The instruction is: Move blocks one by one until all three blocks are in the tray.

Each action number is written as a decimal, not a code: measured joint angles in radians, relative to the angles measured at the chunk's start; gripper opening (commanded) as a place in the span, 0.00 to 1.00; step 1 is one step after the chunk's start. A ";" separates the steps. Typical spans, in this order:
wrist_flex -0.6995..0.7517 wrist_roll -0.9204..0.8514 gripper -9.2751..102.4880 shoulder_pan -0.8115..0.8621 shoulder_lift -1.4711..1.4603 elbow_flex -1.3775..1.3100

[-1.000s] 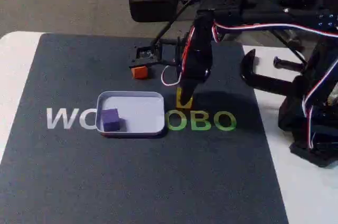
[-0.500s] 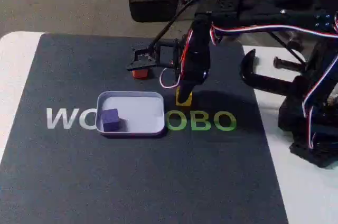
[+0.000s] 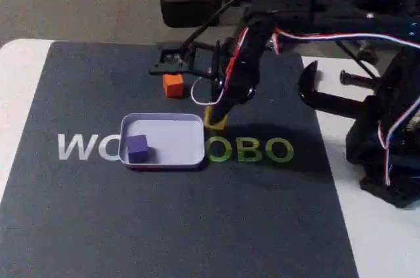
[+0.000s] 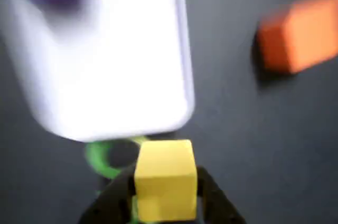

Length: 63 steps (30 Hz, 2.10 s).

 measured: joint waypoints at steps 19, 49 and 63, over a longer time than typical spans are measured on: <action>-0.261 0.040 0.21 -0.130 -0.044 0.066; 0.206 0.112 0.23 0.028 -0.382 -0.755; 0.296 -0.086 0.21 0.199 -0.442 -0.838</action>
